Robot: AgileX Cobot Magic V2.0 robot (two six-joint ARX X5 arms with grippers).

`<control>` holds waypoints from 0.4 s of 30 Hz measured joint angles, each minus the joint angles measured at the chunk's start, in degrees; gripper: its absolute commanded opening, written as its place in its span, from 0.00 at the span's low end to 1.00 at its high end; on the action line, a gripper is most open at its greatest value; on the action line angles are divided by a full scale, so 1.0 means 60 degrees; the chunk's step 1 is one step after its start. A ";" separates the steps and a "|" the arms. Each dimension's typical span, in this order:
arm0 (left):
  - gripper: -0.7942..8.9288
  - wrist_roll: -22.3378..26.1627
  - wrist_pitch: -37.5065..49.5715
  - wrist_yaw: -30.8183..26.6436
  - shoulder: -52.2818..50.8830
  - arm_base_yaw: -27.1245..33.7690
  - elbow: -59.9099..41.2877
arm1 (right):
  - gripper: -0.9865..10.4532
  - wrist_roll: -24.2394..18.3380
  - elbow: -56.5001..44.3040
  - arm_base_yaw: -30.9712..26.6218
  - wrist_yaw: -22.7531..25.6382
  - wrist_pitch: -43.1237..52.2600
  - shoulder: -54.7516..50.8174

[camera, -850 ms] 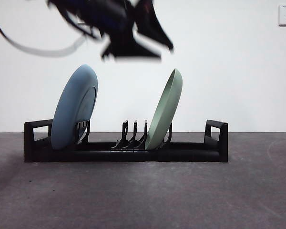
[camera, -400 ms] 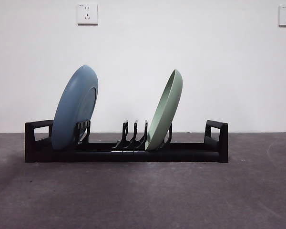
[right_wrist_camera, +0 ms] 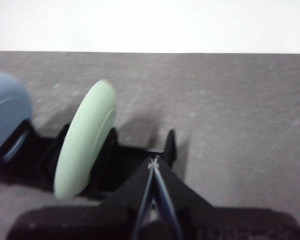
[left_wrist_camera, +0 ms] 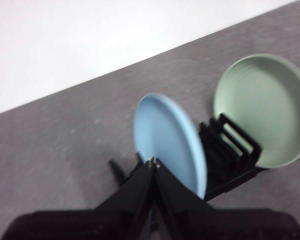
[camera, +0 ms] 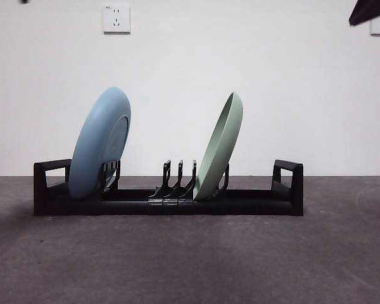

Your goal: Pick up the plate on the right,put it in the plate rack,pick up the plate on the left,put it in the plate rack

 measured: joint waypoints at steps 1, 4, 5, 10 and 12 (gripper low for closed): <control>0.07 -0.0087 0.0153 0.0000 -0.0342 0.0120 -0.0397 | 0.08 0.0000 -0.0372 0.0102 0.0120 0.0204 -0.0233; 0.07 -0.0470 0.0605 -0.0011 -0.1643 0.0353 -0.1851 | 0.08 0.0004 -0.1588 0.0386 0.0470 0.0656 -0.1118; 0.07 -0.0637 0.0648 -0.0015 -0.2131 0.0357 -0.2350 | 0.08 0.0011 -0.1996 0.0470 0.0532 0.0798 -0.1435; 0.07 -0.1027 0.0608 0.0000 -0.4076 0.0357 -0.3942 | 0.09 0.0011 -0.3111 0.0608 0.0601 0.0616 -0.2324; 0.08 -0.1093 0.0637 -0.0004 -0.4448 0.0357 -0.3923 | 0.09 0.0015 -0.3122 0.0608 0.0776 0.0652 -0.2280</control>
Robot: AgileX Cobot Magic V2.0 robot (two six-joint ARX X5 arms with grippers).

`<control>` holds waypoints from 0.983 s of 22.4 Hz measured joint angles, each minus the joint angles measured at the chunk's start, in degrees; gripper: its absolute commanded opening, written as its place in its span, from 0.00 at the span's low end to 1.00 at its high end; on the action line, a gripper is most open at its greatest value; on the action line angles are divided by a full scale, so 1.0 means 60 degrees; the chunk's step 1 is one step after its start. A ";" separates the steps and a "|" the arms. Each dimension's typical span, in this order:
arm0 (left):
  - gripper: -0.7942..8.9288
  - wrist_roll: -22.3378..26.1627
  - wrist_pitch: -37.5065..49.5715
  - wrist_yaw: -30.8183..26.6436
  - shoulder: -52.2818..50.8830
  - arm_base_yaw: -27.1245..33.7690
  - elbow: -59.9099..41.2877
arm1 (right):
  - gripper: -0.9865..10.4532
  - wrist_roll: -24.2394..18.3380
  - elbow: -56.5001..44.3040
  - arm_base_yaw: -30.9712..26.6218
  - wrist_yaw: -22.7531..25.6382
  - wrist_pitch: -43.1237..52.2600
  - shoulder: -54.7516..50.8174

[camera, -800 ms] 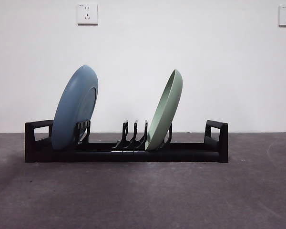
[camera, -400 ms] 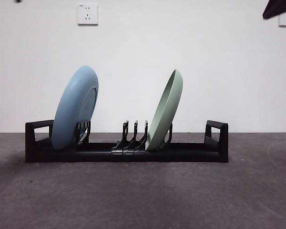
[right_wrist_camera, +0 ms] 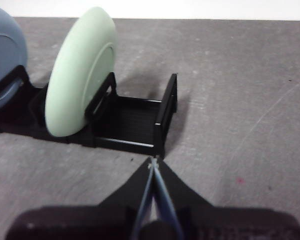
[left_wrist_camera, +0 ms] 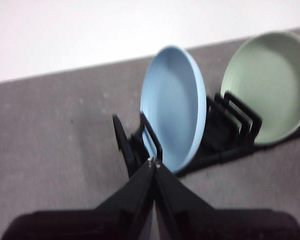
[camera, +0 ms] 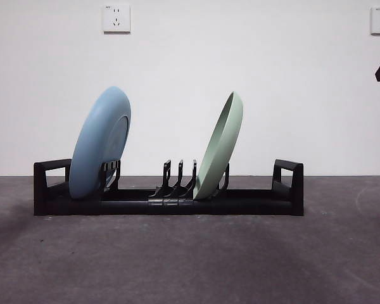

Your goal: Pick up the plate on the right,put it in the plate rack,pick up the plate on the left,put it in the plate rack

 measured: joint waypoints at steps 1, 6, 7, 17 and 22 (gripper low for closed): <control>0.08 0.0000 0.0040 -0.0007 -0.0098 0.0000 0.0033 | 0.09 0.0000 0.0000 0.0000 0.0069 0.0007 0.0007; 0.08 -0.0004 -0.0076 -0.0058 0.0033 0.0000 0.0051 | 0.09 0.0000 0.0000 0.0000 0.0095 -0.0022 -0.0022; 0.08 -0.0004 -0.0127 -0.0062 0.0069 0.0000 0.0051 | 0.09 0.0004 0.0000 0.0000 0.0095 -0.0018 -0.0025; 0.08 0.0259 -0.0284 0.0335 -0.0681 0.0688 -0.0331 | 0.09 0.0004 0.0000 0.0000 0.0091 -0.0025 -0.0025; 0.08 0.0288 0.1297 0.0484 -0.2135 0.1800 -0.3169 | 0.09 0.0004 0.0000 0.0000 0.0091 -0.0029 -0.0025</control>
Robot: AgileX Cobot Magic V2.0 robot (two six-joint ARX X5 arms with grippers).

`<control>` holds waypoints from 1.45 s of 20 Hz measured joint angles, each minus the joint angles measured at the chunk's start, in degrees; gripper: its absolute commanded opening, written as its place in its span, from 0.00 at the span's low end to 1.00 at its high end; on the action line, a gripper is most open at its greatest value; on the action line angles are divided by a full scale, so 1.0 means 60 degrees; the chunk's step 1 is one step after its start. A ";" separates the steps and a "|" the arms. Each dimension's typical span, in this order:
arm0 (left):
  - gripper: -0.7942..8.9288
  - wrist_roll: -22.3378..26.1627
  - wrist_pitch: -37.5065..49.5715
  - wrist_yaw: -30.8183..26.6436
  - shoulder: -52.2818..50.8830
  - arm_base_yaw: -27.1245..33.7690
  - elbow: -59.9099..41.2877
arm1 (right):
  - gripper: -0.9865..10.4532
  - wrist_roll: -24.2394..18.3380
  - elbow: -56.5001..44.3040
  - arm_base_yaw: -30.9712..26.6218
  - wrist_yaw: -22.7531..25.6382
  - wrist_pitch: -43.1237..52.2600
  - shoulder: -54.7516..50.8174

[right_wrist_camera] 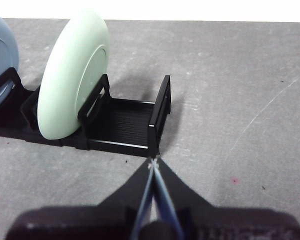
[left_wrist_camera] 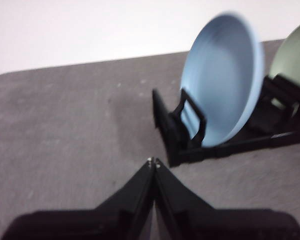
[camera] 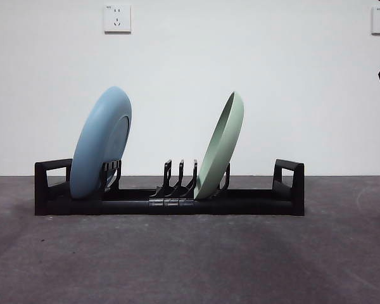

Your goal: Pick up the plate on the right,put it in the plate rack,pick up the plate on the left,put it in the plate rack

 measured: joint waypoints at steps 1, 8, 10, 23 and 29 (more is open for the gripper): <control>0.08 0.0004 0.0379 0.0000 -0.0321 0.0138 -0.0612 | 0.09 0.0000 0.0000 0.0000 0.0000 0.0000 0.0000; 0.08 0.0004 0.0437 -0.0004 -0.1577 0.0397 -0.1723 | 0.09 0.0000 0.0000 0.0000 0.0000 -0.0004 0.0000; 0.08 0.0004 0.0433 -0.0007 -0.1577 0.0397 -0.1723 | 0.09 0.0000 0.0000 0.0000 0.0000 -0.0011 0.0000; 0.08 0.0004 0.0433 -0.0033 -0.1563 0.0397 -0.1723 | 0.09 -0.0153 0.0000 0.0000 0.0004 -0.0036 -0.0004; 0.08 0.0004 0.0433 -0.0036 -0.1563 0.0397 -0.1723 | 0.09 -0.1027 -0.0412 -0.1155 -0.1038 -0.0324 -0.2608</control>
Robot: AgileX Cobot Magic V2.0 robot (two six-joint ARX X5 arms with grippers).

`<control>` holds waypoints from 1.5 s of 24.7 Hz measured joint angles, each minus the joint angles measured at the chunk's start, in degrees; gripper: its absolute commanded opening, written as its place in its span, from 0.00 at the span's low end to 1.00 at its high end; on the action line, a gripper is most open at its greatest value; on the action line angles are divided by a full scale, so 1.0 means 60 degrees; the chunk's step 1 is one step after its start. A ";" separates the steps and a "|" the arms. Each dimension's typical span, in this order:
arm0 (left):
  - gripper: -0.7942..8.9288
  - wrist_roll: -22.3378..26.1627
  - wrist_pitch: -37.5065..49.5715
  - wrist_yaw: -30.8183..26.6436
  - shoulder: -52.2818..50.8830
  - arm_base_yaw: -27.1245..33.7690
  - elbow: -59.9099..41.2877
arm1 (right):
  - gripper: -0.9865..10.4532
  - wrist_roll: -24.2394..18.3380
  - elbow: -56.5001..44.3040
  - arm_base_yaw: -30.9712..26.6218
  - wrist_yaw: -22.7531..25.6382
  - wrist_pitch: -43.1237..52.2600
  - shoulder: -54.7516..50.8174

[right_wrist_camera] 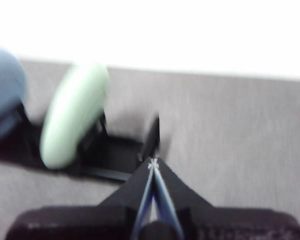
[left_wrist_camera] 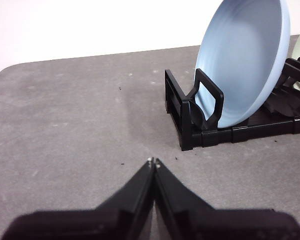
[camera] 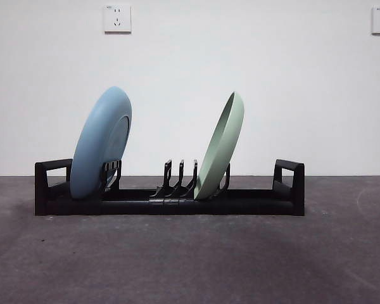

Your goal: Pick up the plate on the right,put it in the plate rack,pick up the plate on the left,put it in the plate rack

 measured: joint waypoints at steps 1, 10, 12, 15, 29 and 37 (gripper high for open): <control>0.08 0.0000 0.0000 0.0000 0.0000 0.0000 0.0000 | 0.09 -0.0091 -0.0430 -0.0444 -0.0572 0.0055 -0.0747; 0.08 0.0000 0.0000 0.0000 0.0000 0.0000 0.0000 | 0.09 0.0240 -0.3603 -0.1366 -0.0780 0.0834 -0.2936; 0.08 0.0000 0.0000 0.0000 0.0000 0.0000 0.0000 | 0.09 0.0401 -0.3814 -0.1366 -0.0780 0.0834 -0.2983; 0.08 0.0000 0.0000 0.0000 0.0000 0.0000 0.0000 | 0.09 0.0554 -0.3938 -0.1366 -0.0780 0.0805 -0.3096; 0.08 0.0000 0.0000 0.0000 0.0000 0.0000 0.0000 | 0.09 0.0714 -0.3938 -0.1366 -0.0499 0.0765 -0.3016; 0.08 0.0000 0.0000 0.0000 0.0000 0.0000 0.0000 | 0.09 0.0732 -0.3934 -0.1366 -0.0499 0.0765 -0.3016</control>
